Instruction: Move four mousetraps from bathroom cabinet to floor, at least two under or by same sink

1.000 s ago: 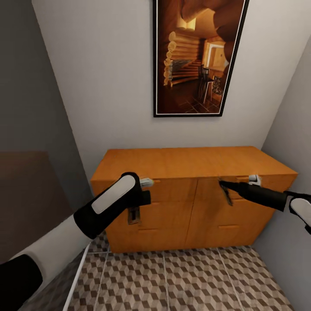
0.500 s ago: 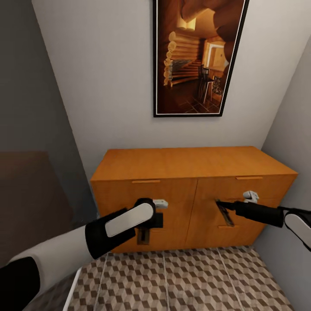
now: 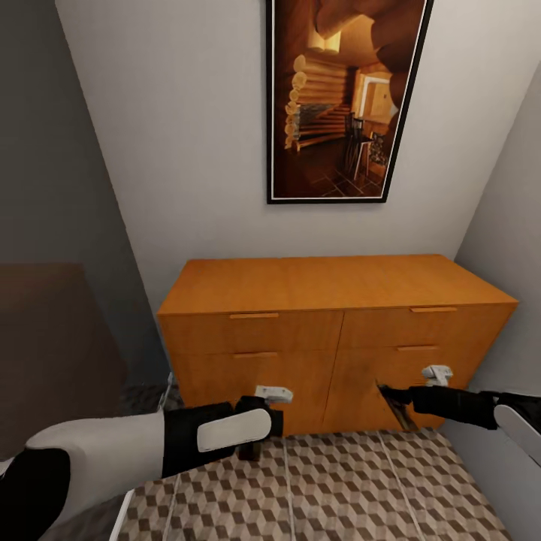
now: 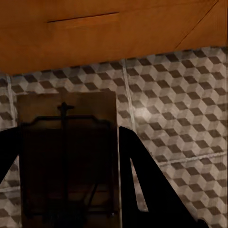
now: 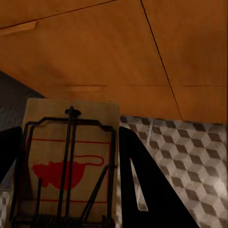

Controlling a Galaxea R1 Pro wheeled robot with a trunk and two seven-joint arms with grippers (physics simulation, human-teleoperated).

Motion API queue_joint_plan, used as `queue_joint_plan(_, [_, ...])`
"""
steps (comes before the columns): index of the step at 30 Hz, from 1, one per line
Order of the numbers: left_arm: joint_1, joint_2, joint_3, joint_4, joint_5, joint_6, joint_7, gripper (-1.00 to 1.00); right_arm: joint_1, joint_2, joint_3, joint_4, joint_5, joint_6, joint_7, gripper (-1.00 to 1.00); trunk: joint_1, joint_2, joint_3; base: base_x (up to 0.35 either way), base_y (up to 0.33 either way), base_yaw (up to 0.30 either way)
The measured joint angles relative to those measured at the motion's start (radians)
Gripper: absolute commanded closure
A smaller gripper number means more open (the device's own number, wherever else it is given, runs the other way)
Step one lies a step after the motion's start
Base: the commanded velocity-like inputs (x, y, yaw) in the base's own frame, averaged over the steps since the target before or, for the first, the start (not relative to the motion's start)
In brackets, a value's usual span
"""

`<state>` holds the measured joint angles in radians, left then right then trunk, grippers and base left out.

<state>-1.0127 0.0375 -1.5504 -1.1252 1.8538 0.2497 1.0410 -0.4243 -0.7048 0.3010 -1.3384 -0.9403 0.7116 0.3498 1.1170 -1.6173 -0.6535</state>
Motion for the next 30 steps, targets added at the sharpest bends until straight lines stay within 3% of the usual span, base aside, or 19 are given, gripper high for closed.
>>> queue_joint_plan(1, [0.000, -0.001, -0.064, 0.011, 0.001, -0.057, -0.058, 1.00, 0.025, 0.000, 0.006, 0.000, 0.022, 0.000, 0.001, 1.00, 0.000, 0.000, 0.000, 0.000, 0.000, 0.000])
queue_joint_plan(2, [0.000, -0.003, -0.077, 0.007, 0.000, -0.066, -0.067, 1.00, 0.033, 0.000, 0.018, 0.000, 0.027, 0.000, 0.001, 1.00, 0.000, 0.000, 0.000, 0.000, 0.000, 0.000])
queue_joint_plan(4, [0.009, -0.005, -0.088, -0.001, 0.000, -0.076, -0.075, 1.00, 0.042, 0.000, 0.049, 0.004, 0.039, -0.001, 0.001, 1.00, 0.000, 0.000, 0.000, -0.088, 0.000, 0.000])
queue_joint_plan(5, [0.058, -0.005, -0.093, 0.007, -0.005, -0.095, -0.080, 1.00, 0.051, 0.000, 0.092, 0.029, 0.068, -0.004, 0.002, 1.00, 0.000, 0.000, 0.000, -0.231, 0.000, 0.000])
queue_joint_plan(10, [0.127, -0.006, -0.095, 0.042, -0.011, -0.106, -0.085, 1.00, 0.059, 0.003, 0.162, 0.090, 0.102, -0.042, 0.003, 1.00, 0.001, 0.000, 0.000, -0.298, -0.010, 0.000])
queue_joint_plan(11, [0.158, -0.007, -0.095, 0.077, -0.016, -0.106, -0.105, 1.00, 0.060, 0.009, 0.207, 0.114, 0.107, -0.061, 0.001, 1.00, 0.001, 0.000, 0.000, -0.322, -0.050, 0.000])
queue_joint_plan(13, [0.180, -0.012, -0.097, 0.133, -0.024, -0.106, -0.143, 1.00, 0.060, 0.019, 0.248, 0.133, 0.111, -0.069, -0.002, 1.00, 0.001, 0.000, 0.000, -0.325, -0.063, 0.000])
queue_joint_plan(14, [0.204, -0.019, -0.103, 0.200, -0.030, -0.105, -0.202, 1.00, 0.061, 0.038, 0.279, 0.153, 0.120, -0.079, -0.004, 1.00, 0.001, 0.000, 0.000, -0.326, -0.072, 0.000])
queue_joint_plan(16, [0.230, -0.032, -0.126, 0.303, -0.035, -0.103, -0.302, 1.00, 0.061, 0.072, 0.302, 0.187, 0.153, -0.111, -0.006, 1.00, 0.001, 0.000, 0.000, -0.327, -0.082, 0.000])
queue_joint_plan(18, [0.250, -0.055, -0.173, 0.429, -0.035, -0.102, -0.428, 1.00, 0.061, 0.125, 0.312, 0.245, 0.230, -0.154, -0.006, 1.00, 0.001, 0.000, 0.000, -0.327, -0.090, 0.000])
queue_joint_plan(20, [0.269, -0.071, -0.207, 0.509, -0.036, -0.102, -0.508, 1.00, 0.061, 0.177, 0.314, 0.315, 0.301, -0.182, -0.005, 1.00, 0.001, 0.000, 0.000, -0.327, -0.093, 0.000])
queue_joint_plan(23, [0.297, -0.084, -0.230, 0.586, -0.038, -0.103, -0.558, 1.00, 0.061, 0.267, 0.315, 0.485, 0.401, -0.274, -0.006, 1.00, 0.001, 0.000, 0.000, -0.327, -0.099, 0.000])
queue_joint_plan(24, [0.301, -0.085, -0.232, 0.596, -0.038, -0.104, -0.562, 1.00, 0.060, 0.282, 0.315, 0.519, 0.418, -0.300, -0.006, 1.00, 0.001, 0.000, 0.000, -0.303, -0.104, 0.000])
queue_joint_plan(25, [0.309, -0.087, -0.235, 0.617, -0.038, -0.108, -0.569, 1.00, 0.061, 0.316, 0.313, 0.613, 0.464, -0.382, -0.007, 1.00, 0.001, 0.000, 0.000, -0.234, -0.104, 0.000])
queue_joint_plan(27, [0.325, -0.087, -0.239, 0.633, -0.038, -0.122, -0.573, 1.00, 0.061, 0.350, 0.311, 0.727, 0.510, -0.486, -0.011, 1.00, 0.000, 0.000, 0.000, -0.126, -0.079, 0.000])
queue_joint_plan(30, [0.363, -0.086, -0.269, 0.664, -0.037, -0.169, -0.576, 1.00, 0.060, 0.375, 0.312, 0.867, 0.541, -0.607, -0.035, 1.00, 0.000, 0.000, 0.000, -0.043, -0.028, 0.000])
